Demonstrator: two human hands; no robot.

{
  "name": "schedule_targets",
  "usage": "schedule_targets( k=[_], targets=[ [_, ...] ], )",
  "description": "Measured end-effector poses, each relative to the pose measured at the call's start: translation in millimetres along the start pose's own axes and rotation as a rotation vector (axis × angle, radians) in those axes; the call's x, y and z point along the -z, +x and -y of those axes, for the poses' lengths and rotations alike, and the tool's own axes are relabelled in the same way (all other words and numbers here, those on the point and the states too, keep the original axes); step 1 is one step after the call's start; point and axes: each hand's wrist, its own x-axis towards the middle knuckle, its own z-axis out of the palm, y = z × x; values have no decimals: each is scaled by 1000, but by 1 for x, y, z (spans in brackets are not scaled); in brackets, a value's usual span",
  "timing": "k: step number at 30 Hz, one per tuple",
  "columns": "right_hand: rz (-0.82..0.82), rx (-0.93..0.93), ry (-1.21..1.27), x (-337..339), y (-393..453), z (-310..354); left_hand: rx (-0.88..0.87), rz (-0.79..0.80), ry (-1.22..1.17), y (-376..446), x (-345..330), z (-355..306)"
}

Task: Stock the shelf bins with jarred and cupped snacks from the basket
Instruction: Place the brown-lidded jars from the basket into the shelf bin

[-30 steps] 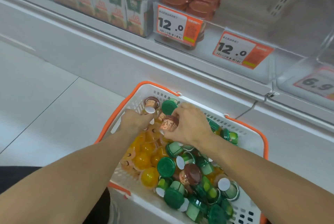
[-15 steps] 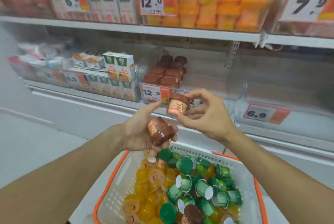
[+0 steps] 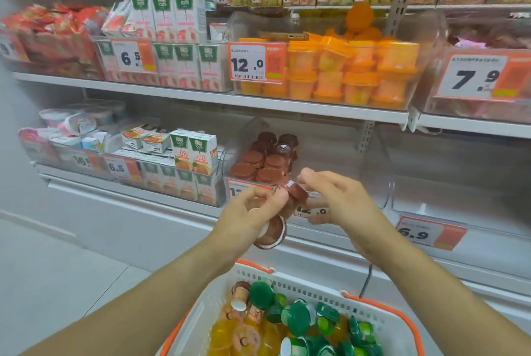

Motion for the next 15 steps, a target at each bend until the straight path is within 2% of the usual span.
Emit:
schedule_targets(
  k=[3, 6, 8, 11, 13, 15],
  targets=[
    [-51, -22, 22, -7, 9, 0, -128, -79, 123, 4, -6, 6],
    [-59, -74, 84, -10, 19, 3, -111, -103, 103, 8, -8, 7],
    [-75, -80, 95, -9, 29, 4, -31, -142, 55, 14, -8, 7],
    [-158, -55, 70, -7, 48, 3, 191, -220, -121, 25, -6, 10],
    [-216, -42, -32, 0, 61, 0, 340, -243, -268, 28, -2, 9],
    [-266, -38, -155, 9, 75, -6, 402, -230, -379, 28, 3, 9]
  ],
)
